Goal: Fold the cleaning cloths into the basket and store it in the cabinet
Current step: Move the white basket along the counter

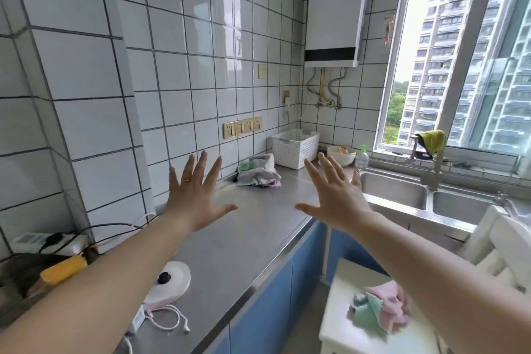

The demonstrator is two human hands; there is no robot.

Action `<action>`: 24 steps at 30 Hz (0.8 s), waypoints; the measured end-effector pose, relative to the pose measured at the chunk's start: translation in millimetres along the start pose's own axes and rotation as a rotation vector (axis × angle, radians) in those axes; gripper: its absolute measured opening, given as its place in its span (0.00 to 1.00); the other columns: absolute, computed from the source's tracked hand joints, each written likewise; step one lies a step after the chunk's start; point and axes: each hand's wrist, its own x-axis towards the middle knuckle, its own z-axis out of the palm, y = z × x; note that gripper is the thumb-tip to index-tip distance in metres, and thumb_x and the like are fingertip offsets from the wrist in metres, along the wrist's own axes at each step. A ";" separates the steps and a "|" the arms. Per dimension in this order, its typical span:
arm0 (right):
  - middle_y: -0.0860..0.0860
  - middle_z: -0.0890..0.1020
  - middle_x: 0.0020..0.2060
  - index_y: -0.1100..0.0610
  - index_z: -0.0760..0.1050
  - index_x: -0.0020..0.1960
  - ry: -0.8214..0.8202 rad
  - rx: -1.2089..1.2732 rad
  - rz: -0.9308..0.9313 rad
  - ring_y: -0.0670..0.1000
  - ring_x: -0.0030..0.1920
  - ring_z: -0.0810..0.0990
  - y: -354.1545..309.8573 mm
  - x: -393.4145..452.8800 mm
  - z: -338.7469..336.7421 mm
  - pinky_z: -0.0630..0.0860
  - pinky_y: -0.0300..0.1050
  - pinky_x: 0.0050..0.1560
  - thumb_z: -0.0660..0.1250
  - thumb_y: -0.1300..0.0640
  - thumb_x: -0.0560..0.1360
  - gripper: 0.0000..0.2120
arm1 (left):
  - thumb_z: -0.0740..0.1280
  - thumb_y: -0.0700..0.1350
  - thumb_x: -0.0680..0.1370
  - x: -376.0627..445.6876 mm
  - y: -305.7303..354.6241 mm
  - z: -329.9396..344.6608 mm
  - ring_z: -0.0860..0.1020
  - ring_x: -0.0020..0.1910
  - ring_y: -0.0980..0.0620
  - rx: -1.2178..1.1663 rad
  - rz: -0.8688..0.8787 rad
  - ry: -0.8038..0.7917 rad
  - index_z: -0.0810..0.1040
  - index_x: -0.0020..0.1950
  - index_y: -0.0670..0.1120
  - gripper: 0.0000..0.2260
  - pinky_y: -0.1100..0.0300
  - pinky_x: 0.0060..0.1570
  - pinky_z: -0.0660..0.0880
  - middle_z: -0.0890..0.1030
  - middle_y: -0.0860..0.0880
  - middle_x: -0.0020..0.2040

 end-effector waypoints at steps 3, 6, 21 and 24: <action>0.52 0.39 0.77 0.46 0.37 0.76 -0.041 0.002 0.017 0.52 0.76 0.38 13.8 0.4 23.7 0.45 0.70 0.71 0.56 0.28 0.69 0.46 | 0.52 0.75 0.69 3.0 14.7 25.8 0.35 0.76 0.45 -0.016 0.003 -0.045 0.30 0.74 0.54 0.46 0.40 0.72 0.38 0.33 0.47 0.76; 0.52 0.41 0.77 0.46 0.39 0.77 -0.078 0.014 0.035 0.52 0.77 0.40 21.5 4.8 47.0 0.46 0.68 0.72 0.57 0.28 0.70 0.46 | 0.52 0.75 0.69 9.0 22.5 53.7 0.36 0.76 0.45 -0.018 -0.010 -0.089 0.27 0.71 0.54 0.47 0.39 0.72 0.40 0.34 0.46 0.76; 0.53 0.41 0.77 0.46 0.40 0.77 -0.227 -0.041 0.071 0.54 0.77 0.39 51.6 125.4 173.7 0.44 0.66 0.71 0.55 0.29 0.71 0.44 | 0.52 0.75 0.69 141.5 30.2 187.7 0.36 0.76 0.47 -0.090 0.055 -0.227 0.32 0.75 0.52 0.47 0.40 0.71 0.39 0.34 0.47 0.77; 0.53 0.41 0.77 0.47 0.39 0.77 -0.249 -0.041 0.093 0.54 0.77 0.39 60.6 154.7 193.2 0.44 0.65 0.72 0.55 0.29 0.71 0.44 | 0.54 0.74 0.70 180.6 30.8 205.6 0.37 0.76 0.46 -0.147 0.077 -0.238 0.33 0.76 0.51 0.47 0.44 0.74 0.40 0.36 0.46 0.77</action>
